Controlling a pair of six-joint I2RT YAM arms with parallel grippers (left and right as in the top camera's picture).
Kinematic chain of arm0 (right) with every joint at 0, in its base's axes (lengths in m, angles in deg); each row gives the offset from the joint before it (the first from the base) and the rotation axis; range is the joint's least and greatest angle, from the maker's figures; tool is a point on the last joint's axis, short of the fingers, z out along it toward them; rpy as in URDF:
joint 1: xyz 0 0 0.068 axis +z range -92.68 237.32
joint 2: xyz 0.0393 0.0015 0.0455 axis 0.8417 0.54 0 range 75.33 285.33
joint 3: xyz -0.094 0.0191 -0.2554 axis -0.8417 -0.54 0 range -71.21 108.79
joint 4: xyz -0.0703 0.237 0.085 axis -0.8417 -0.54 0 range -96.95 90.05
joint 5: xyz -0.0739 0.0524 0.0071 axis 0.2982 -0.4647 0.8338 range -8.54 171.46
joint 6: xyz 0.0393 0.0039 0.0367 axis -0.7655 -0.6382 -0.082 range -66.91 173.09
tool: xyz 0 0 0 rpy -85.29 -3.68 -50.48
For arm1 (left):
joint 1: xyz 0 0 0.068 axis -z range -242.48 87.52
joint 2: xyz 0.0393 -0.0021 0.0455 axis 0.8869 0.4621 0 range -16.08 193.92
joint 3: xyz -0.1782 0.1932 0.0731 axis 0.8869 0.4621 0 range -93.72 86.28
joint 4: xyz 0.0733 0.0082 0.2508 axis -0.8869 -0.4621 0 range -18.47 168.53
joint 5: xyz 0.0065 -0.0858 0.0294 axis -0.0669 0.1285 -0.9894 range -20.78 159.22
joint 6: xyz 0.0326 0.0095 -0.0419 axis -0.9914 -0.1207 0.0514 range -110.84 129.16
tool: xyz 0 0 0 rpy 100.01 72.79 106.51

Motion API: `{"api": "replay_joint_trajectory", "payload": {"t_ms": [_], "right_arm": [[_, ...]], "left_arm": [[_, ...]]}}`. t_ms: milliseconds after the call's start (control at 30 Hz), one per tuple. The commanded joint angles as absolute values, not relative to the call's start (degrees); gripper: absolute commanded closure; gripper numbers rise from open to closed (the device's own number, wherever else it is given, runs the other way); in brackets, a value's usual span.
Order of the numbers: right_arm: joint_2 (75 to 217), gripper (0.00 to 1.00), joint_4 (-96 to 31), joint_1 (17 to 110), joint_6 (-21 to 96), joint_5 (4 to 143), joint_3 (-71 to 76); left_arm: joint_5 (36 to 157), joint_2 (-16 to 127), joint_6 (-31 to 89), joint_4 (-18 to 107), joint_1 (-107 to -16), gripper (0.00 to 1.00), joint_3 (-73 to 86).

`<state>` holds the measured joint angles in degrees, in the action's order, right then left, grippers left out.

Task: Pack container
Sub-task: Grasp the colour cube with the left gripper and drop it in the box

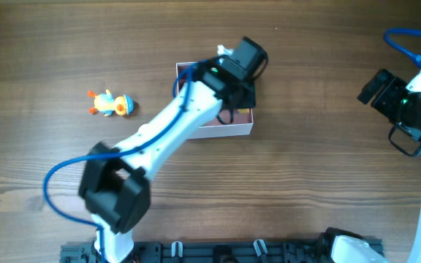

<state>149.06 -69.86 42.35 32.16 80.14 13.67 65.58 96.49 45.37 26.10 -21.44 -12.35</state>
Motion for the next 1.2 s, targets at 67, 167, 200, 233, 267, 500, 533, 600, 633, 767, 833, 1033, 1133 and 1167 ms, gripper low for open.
{"api": "replay_joint_trajectory", "payload": {"t_ms": [67,167,200,233,267,500,533,600,633,767,833,1033,1133,1167], "right_arm": [[149.3,0.00,-70.2,42.2,32.1,79.4,13.4],[149.3,0.00,-70.2,42.2,32.1,79.4,13.4],[149.3,0.01,-70.2,42.2,32.1,79.4,13.4],[149.3,0.00,-70.2,42.2,32.1,79.4,13.4],[149.3,0.00,-70.2,42.2,32.1,79.4,13.4],[149.3,0.00,-70.2,42.2,32.1,79.4,13.4],[149.3,0.00,-70.3,42.2,32.1,79.4,13.4],[149.3,0.00,-70.4,42.2,32.1,79.4,13.4],[149.3,0.00,-70.4,42.2,32.1,79.4,13.4],[149.3,0.00,-70.5,42.2,32.1,79.4,13.4],[149.3,0.00,-70.5,42.2,32.1,79.4,13.4],[149.3,0.00,-70.5,42.2,32.1,79.4,13.4],[149.3,0.00,-70.5,42.2,32.1,79.4,13.4],[149.3,0.00,-70.6,42.2,32.1,79.5,13.4]], "left_arm": [[63.2,100.7,48.7,26.5,-20.2,0.84,-12.7],[62.9,101.7,48.7,26.6,-20.2,0.84,-12.7],[62.9,101.8,48.7,26.7,-20.2,0.84,-12.7],[62.7,101.9,48.7,26.7,-20.2,0.84,-12.7],[62.7,102.0,48.7,26.6,-20.2,0.83,-12.7],[62.7,102.0,49.1,26.3,-19.8,0.55,-12.7],[62.7,102.0,49.1,26.3,-19.8,0.53,-12.7],[62.4,101.6,48.3,25.8,-20.0,0.51,-13.2],[61.8,101.1,48.3,24.8,-20.3,0.49,-14.1],[61.6,98.8,48.2,22.8,-21.1,0.38,-16.7],[61.6,96.7,48.2,22.8,-21.2,0.27,-17.0],[61.6,93.7,48.2,22.7,-21.2,0.28,-17.0],[59.6,93.7,48.2,20.8,-21.6,0.29,-17.0],[58.3,93.6,48.1,20.0,-21.8,0.28,-17.0]]}}
